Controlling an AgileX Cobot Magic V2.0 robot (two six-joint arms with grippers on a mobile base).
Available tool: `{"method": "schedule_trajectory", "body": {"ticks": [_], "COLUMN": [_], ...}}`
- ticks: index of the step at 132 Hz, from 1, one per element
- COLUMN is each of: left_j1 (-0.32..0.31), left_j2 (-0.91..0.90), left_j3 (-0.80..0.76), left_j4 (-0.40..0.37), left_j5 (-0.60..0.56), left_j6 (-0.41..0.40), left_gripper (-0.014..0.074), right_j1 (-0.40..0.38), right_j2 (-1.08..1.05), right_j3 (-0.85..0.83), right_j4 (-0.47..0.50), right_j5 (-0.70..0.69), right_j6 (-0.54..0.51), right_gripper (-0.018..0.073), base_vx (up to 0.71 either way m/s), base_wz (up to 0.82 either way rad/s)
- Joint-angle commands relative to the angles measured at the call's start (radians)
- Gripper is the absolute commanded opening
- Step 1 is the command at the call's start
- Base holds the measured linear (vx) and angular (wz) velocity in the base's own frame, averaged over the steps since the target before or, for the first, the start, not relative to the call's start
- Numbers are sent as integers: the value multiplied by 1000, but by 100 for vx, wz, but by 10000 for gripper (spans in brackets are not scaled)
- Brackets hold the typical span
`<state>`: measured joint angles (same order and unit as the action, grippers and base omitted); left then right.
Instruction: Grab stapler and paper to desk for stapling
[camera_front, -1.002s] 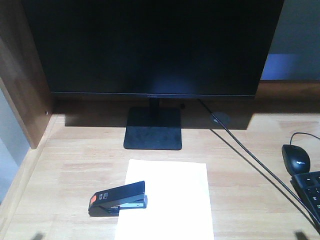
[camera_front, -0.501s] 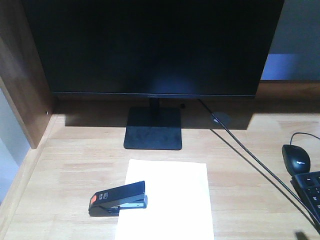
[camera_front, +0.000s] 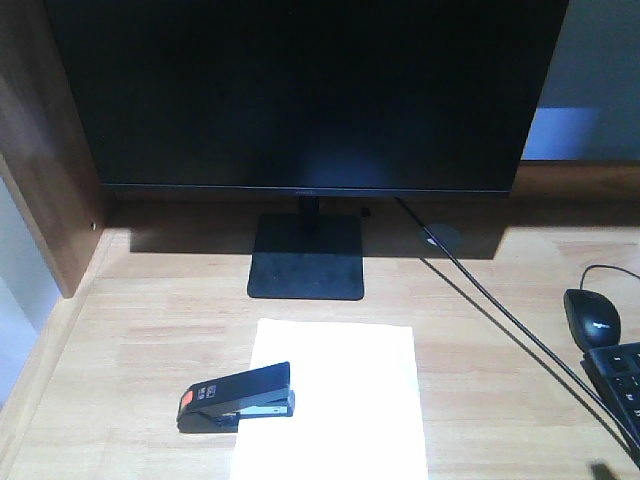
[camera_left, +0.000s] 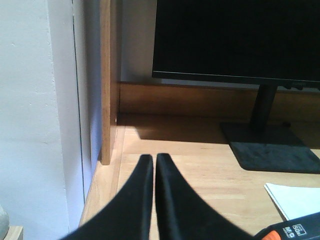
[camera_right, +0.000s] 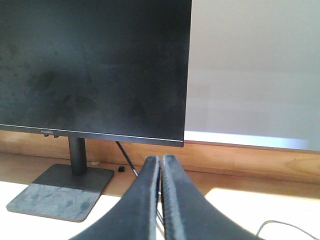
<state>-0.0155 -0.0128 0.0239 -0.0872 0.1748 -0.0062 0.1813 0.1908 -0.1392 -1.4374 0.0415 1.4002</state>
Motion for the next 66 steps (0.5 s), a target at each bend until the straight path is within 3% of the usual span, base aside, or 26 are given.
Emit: {"method": "schedule_trajectory", "body": {"ticks": [1,66], "left_j1": [1,1], "left_j2": [-16,-15], "left_j3": [11,11], "left_j4": [1,-1], "left_j5": [-84,-76], "left_j6": [-10,-10], "left_gripper": [-6,-6], "right_j1": [2,2], "right_j2": [9,9], "right_j3": [-27,-27], "right_j4": [-13,-13], "right_j5": [-6,-6], "right_j6": [-7,-7], "right_gripper": [-6,-6], "base_vx": [0,0], "base_wz": [0,0]}}
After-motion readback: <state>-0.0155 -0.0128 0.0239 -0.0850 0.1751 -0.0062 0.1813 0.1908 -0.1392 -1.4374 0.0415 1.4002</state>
